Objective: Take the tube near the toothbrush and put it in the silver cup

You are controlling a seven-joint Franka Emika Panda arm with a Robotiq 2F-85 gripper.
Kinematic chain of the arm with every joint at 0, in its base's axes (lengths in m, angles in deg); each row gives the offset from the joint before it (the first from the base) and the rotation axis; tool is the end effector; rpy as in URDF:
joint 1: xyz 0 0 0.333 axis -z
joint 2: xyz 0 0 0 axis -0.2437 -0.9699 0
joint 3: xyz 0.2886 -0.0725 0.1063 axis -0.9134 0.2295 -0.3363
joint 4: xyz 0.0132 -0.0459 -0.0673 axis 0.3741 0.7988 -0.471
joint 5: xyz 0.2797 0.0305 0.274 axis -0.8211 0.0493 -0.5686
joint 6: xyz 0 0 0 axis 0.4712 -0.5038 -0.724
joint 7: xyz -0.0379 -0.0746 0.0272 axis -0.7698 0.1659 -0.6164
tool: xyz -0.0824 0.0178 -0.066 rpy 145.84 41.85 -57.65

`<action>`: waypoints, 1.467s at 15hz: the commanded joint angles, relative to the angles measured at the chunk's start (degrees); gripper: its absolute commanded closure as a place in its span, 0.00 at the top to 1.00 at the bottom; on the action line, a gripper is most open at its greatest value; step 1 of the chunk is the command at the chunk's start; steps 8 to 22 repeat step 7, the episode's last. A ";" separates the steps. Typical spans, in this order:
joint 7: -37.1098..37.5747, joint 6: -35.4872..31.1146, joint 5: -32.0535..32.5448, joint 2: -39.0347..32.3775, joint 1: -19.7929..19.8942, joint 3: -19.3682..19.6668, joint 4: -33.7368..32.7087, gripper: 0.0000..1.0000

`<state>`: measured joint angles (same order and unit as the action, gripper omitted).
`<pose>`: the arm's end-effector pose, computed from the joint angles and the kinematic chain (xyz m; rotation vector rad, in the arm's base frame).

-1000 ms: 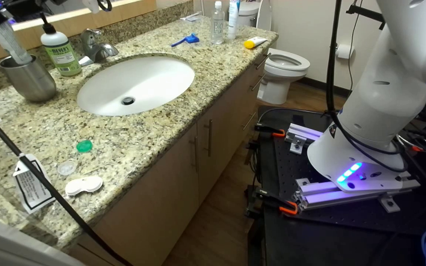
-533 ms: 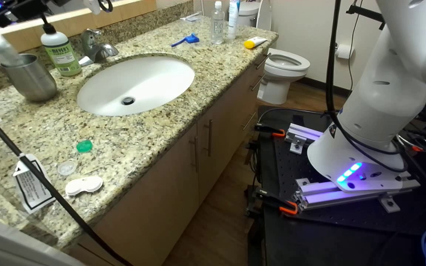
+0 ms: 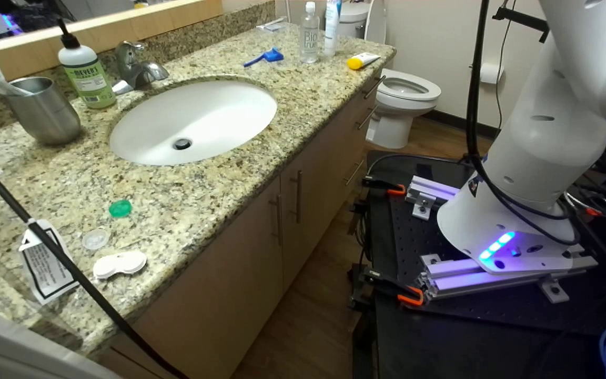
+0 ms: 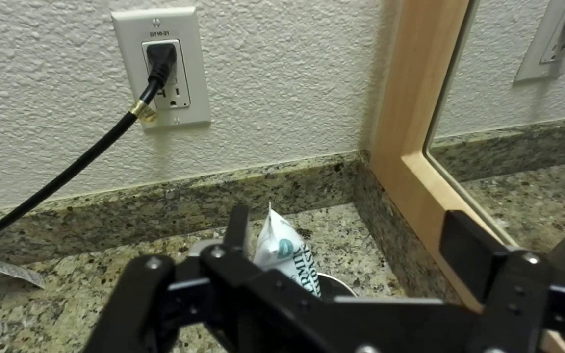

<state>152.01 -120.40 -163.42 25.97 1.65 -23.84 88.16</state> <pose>0.7448 -0.2038 0.3507 -0.8865 1.7933 0.5880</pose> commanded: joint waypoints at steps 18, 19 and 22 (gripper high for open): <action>6.92 4.35 10.66 9.99 3.21 2.98 -1.19 1.00; 6.92 4.35 10.66 9.99 3.21 2.98 -1.19 1.00; 6.92 4.35 10.66 9.99 3.21 2.98 -1.19 1.00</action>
